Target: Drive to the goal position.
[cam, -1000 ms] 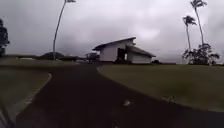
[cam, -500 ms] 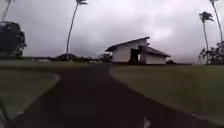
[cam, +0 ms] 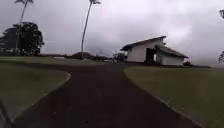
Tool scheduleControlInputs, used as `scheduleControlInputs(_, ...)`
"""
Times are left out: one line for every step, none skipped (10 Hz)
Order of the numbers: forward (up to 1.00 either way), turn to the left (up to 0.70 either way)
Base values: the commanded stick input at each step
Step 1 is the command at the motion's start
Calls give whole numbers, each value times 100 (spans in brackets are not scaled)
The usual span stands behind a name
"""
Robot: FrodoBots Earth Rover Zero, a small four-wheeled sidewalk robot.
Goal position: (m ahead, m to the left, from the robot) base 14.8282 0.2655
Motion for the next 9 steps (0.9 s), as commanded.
scheduleControlInputs(100, 0)
scheduleControlInputs(100, 0)
scheduleControlInputs(100, 0)
scheduleControlInputs(100, 0)
scheduleControlInputs(100, 0)
scheduleControlInputs(100, 0)
scheduleControlInputs(100, 0)
scheduleControlInputs(100, 0)
scheduleControlInputs(100, 0)
